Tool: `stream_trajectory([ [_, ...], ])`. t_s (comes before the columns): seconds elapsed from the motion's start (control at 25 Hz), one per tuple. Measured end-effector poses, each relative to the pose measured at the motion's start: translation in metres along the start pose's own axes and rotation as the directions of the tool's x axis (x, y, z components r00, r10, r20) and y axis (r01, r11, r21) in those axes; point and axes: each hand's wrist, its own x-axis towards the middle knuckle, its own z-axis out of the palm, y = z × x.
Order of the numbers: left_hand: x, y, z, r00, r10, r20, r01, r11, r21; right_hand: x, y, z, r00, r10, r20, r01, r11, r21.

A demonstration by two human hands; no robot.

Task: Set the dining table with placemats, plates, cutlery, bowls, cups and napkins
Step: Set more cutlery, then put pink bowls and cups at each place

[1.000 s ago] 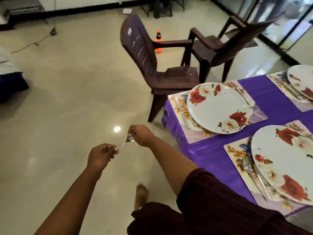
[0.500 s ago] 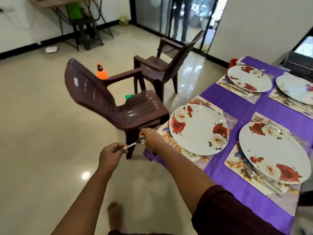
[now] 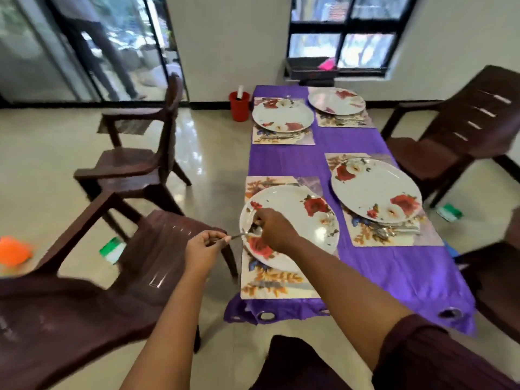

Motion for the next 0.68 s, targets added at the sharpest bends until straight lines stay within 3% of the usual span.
stream_trajectory([
  [0.12, 0.055, 0.030, 0.034, 0.995, 0.050, 0.087, -0.052, 0.999, 0.015, 0.030, 0.029, -0.022, 0.982, 0.105, -0.160, -0.097, 0.994, 0.054],
  [0.32, 0.120, 0.057, 0.082, 0.978, 0.041, 0.203, -0.033, 0.999, -0.039, 0.084, 0.081, -0.034, 0.939, 0.229, -0.257, -0.187, 0.966, 0.176],
  [0.52, 0.188, 0.084, 0.112, 0.969, -0.077, 0.234, 0.094, 0.994, -0.061, 0.137, 0.119, -0.064, 0.836, 0.508, -0.209, -0.331, 0.770, 0.545],
  [0.68, 0.228, 0.090, 0.138, 0.975, -0.086, 0.204, 0.065, 0.992, 0.106, 0.168, 0.152, -0.072, 0.755, 0.619, -0.214, -0.407, 0.699, 0.588],
])
